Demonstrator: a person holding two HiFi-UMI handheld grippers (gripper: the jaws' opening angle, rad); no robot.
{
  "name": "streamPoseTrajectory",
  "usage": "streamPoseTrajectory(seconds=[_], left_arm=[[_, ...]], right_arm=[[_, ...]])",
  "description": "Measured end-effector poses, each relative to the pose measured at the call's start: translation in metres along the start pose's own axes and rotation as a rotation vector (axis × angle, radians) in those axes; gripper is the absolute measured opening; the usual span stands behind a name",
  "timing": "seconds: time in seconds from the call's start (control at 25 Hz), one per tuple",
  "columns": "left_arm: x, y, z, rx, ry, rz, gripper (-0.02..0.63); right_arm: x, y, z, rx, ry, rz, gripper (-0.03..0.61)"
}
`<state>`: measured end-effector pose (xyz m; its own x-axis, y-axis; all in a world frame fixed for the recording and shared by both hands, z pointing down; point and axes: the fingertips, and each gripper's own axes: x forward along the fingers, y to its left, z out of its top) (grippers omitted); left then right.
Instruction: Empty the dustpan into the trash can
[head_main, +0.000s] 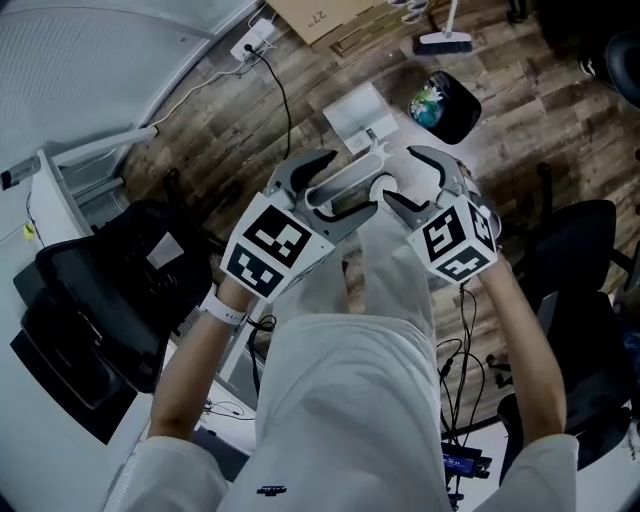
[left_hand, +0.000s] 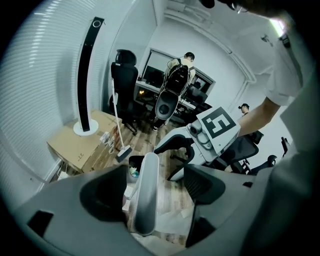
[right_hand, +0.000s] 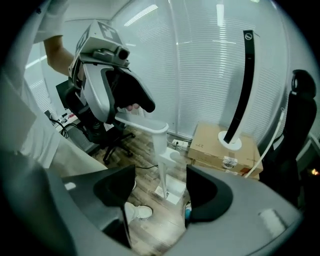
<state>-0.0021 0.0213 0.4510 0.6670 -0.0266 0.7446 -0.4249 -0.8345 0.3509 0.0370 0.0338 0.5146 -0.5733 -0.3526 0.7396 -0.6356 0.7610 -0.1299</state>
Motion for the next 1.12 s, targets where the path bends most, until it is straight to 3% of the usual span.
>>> streamPoseTrajectory(seconds=[0.24,0.32,0.36,0.6,0.76,1.12], left_arm=[[-0.020,-0.006,0.020,-0.006,-0.080,0.065,0.341],[-0.029,-0.009,0.027,-0.015,-0.101,0.077,0.341],[-0.033,-0.011,0.030,-0.019,-0.109,0.081,0.341],[-0.057,-0.032,0.037,-0.034,-0.127,0.080,0.333],[-0.074,-0.038,0.048,-0.062,-0.188,0.110,0.265],[-0.120,-0.046,0.084,-0.114,-0.326,0.185,0.080]], right_arm=[[-0.035,-0.003,0.017,0.060,-0.064,-0.062,0.288],[-0.047,-0.005,0.025,0.068,-0.082,-0.097,0.174],[-0.053,-0.005,0.029,0.069,-0.094,-0.113,0.155],[-0.095,-0.004,0.054,0.083,-0.132,-0.184,0.153],[-0.117,-0.009,0.061,0.125,-0.143,-0.224,0.153],[-0.166,0.003,0.075,0.176,-0.208,-0.290,0.041]])
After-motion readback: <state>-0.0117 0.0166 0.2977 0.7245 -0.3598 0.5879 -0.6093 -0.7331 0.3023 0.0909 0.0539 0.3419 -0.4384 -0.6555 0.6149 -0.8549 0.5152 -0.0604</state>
